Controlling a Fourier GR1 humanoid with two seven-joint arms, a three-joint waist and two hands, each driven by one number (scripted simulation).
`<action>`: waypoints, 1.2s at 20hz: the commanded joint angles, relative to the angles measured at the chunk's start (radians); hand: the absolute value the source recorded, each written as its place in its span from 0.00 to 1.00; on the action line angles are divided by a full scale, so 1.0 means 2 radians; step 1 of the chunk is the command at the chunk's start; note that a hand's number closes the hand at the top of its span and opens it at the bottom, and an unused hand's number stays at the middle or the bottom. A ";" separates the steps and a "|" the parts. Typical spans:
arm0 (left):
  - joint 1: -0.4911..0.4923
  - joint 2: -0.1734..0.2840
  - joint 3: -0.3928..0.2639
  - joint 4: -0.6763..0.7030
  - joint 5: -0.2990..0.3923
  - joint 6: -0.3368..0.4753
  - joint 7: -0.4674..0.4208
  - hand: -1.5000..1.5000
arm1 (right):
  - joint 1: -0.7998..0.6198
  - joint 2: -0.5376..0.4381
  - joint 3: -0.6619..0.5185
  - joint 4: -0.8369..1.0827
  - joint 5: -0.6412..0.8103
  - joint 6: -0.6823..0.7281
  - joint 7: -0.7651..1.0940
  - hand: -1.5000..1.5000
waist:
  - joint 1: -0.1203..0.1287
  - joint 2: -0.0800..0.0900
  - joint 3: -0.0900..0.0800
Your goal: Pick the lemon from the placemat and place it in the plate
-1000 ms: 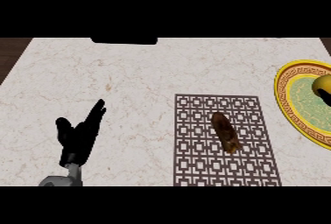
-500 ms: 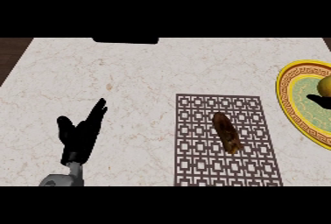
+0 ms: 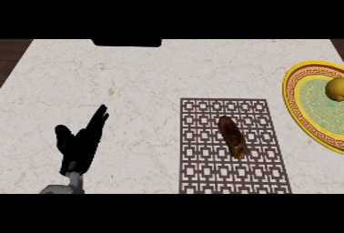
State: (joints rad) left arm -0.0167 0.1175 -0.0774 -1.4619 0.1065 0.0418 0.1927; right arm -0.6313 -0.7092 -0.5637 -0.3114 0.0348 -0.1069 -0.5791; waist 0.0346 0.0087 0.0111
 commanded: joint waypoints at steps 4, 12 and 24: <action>-0.011 0.002 0.010 0.011 0.004 0.003 0.036 0.50 | 0.034 -0.051 -0.022 0.035 -0.033 0.155 -0.021 0.00 | -0.011 0.000 -0.004; -0.003 0.001 0.014 0.014 0.003 0.000 0.029 0.50 | 0.144 -0.061 -0.002 0.035 -0.021 0.266 -0.125 0.00 | -0.017 -0.002 -0.004; 0.018 -0.016 0.006 -0.004 -0.008 0.003 0.029 0.50 | 0.229 -0.054 0.027 0.007 -0.007 0.243 -0.176 0.00 | -0.018 -0.004 -0.005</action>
State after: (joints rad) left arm 0.0135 0.1158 -0.0478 -1.4853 0.0962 0.0335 0.2121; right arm -0.2433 -0.8515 -0.5218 -0.2862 0.0198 0.3386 -0.8218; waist 0.0029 -0.0055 0.0060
